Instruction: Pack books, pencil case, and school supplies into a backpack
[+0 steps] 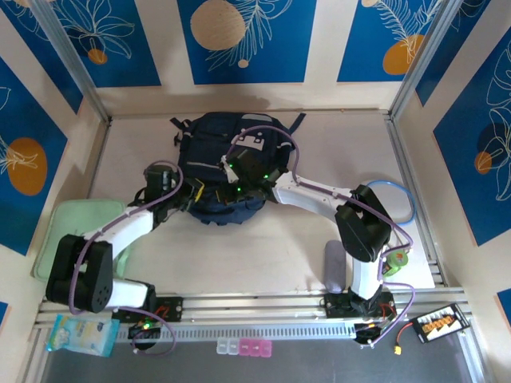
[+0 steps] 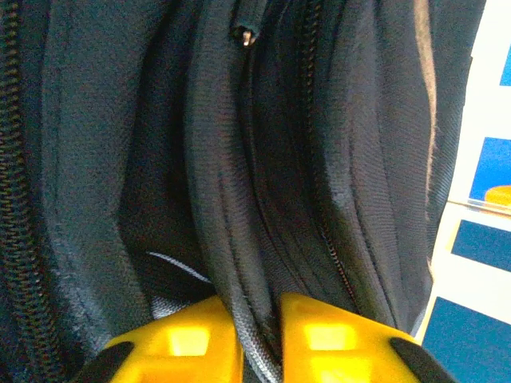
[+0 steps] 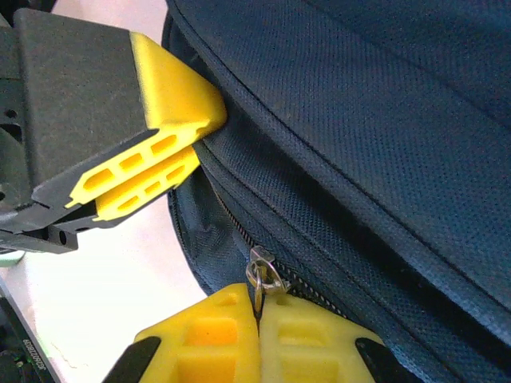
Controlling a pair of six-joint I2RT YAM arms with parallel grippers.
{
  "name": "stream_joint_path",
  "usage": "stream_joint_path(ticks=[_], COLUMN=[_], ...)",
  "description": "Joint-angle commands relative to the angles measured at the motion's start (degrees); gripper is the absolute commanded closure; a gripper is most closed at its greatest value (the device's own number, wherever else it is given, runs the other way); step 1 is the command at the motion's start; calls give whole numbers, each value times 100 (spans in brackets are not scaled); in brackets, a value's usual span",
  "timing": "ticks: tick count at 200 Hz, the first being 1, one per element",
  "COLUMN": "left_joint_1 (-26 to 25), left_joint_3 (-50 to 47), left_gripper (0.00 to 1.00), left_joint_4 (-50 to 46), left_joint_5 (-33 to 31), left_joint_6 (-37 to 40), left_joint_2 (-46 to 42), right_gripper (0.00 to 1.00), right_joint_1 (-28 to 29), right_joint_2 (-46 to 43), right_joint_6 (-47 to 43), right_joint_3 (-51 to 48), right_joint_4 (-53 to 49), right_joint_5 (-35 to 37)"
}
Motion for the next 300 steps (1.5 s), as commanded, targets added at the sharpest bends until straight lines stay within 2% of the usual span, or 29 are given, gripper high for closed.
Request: stream_joint_path(ticks=[1,21,63,106,153,178,208,255,281,300], left_joint_1=[-75,-77,-58,-22,52,128,268,377,495,649], left_joint_3=[200,270,434,598,591,592,579,764,869,838], left_gripper=[91,100,100,100,100,100,100,100,100,100], left_joint_4=[-124,-243,-617,-1020,-1278,-1613,-2020,-2480,-2740,-2787], left_joint_5=[-87,-158,-367,-558,-576,-620,-593,-238,39,263], left_joint_6=[276,407,699,993,1139,1368,1717,2318,2670,2789], left_joint_2=[101,75,-117,-320,-432,-507,-602,-492,-334,-292], right_gripper=[100,100,100,100,100,99,98,96,97,98], right_joint_1=[55,23,-199,-601,-1102,-1394,-1797,-2153,-2286,-2324], right_joint_2=[-236,-385,-696,-1022,-970,-792,-436,89,428,700], right_joint_6=[56,94,166,41,-587,-1581,-2137,-2387,-2108,-1908], right_joint_3=[-125,-300,-677,-1104,-1095,-939,-528,133,717,1137], right_joint_4=[-61,-230,-735,-840,-669,-444,-620,-777,-1194,-1530], right_joint_5=[229,628,1532,1868,1766,916,756,791,619,807])
